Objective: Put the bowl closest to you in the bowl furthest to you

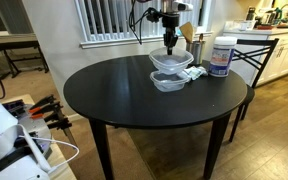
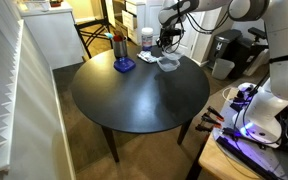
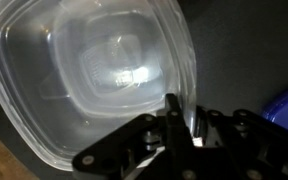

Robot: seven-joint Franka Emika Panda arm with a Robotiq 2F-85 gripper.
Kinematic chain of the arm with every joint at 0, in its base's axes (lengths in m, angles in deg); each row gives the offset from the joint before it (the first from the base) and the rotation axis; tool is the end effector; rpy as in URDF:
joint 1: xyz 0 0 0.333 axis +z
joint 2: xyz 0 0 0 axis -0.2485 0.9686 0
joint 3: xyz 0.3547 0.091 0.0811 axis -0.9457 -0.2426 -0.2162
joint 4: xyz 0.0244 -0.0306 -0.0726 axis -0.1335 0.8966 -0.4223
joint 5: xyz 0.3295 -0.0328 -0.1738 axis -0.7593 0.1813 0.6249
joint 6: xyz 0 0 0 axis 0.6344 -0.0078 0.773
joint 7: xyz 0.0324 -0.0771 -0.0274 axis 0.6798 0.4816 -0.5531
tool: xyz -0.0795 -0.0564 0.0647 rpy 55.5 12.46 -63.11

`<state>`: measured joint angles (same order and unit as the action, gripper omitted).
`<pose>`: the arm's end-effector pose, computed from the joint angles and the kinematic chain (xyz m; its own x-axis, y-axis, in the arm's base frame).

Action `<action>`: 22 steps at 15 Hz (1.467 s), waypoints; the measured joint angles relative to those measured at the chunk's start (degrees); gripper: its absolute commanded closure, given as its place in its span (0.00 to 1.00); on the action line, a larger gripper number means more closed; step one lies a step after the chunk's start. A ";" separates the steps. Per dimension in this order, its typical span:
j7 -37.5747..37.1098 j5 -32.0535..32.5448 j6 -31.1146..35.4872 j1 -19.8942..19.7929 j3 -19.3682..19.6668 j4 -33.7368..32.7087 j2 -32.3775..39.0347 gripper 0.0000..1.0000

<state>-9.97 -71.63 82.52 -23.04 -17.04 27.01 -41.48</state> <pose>0.7095 -0.1895 0.3629 0.8120 -0.5831 0.0273 -0.5828 -0.8124 -0.0165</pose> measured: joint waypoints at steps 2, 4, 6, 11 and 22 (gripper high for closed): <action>-0.62 -1.54 0.00 -0.32 -0.04 -0.23 0.81 0.69; -1.41 -2.98 0.00 -0.50 -0.04 -0.34 1.51 0.64; -2.33 -3.91 0.00 -0.56 -0.06 -0.36 2.13 0.51; -2.91 -5.73 0.00 -0.62 -0.10 -0.36 2.64 0.20; -2.73 -5.82 -0.79 -0.61 -1.06 8.86 -4.48 0.00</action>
<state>-12.70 -77.45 81.73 -23.65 -18.10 35.87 -45.96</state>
